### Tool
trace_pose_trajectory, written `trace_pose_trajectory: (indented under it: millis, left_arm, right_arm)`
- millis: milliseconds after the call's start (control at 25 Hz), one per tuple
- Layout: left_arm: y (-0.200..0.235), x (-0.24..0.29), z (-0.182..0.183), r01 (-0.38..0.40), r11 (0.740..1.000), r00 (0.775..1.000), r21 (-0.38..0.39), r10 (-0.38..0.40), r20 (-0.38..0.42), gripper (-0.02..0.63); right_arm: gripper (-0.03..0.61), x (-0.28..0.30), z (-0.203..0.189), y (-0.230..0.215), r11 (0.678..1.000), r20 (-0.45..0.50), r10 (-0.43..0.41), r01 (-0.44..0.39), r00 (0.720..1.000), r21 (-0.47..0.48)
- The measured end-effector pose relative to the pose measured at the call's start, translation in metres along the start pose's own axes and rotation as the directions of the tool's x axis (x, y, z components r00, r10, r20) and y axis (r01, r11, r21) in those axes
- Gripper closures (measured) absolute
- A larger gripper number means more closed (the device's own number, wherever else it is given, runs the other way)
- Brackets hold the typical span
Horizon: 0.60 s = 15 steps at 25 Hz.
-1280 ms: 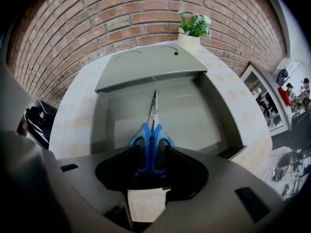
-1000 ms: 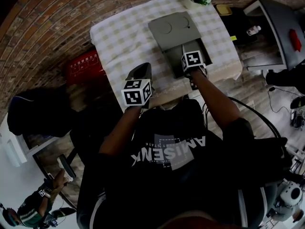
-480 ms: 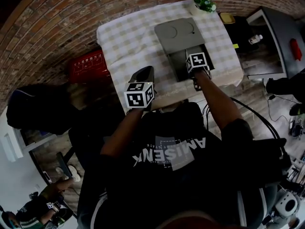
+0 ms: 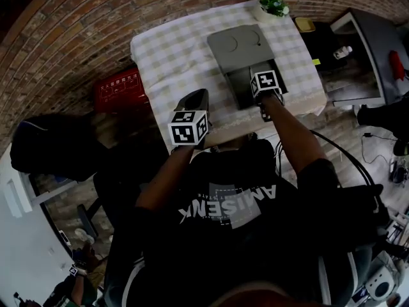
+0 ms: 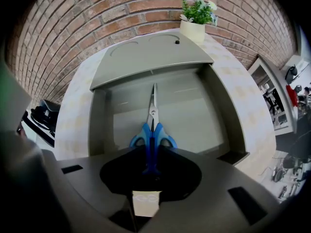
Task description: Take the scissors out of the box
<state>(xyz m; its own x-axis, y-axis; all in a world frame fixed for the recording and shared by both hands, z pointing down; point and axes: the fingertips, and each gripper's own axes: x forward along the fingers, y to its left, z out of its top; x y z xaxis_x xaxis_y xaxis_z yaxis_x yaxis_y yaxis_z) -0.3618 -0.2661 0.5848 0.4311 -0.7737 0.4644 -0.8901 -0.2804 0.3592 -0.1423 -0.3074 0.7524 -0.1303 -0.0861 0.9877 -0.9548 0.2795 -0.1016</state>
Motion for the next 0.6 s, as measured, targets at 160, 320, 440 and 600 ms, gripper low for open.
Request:
trace_pose_trajectory:
  millis: [160,320,440,600]
  left_arm:
    - [0.003,-0.002,0.002,-0.01,1.0,1.0,0.008,0.01,0.006,0.601]
    - [-0.001,-0.002,0.006,-0.017,1.0,1.0,0.009,0.017,0.011,0.601]
    - [-0.012,0.002,0.015,-0.003,0.999,1.0,0.032,0.003,0.02,0.601]
    - [-0.025,0.006,0.019,0.002,0.999,1.0,0.045,-0.003,0.02,0.601]
  right_arm:
    - [0.465,0.0,-0.001,0.0,0.999,-0.032,0.04,-0.04,0.999,0.0]
    - [0.466,-0.004,-0.004,0.0,0.994,-0.001,0.102,-0.102,0.995,0.05]
    - [0.466,-0.01,-0.001,-0.003,0.987,0.041,0.134,-0.137,0.99,0.085]
    - [0.466,-0.022,0.0,-0.004,0.964,0.096,0.205,-0.218,0.974,0.153]
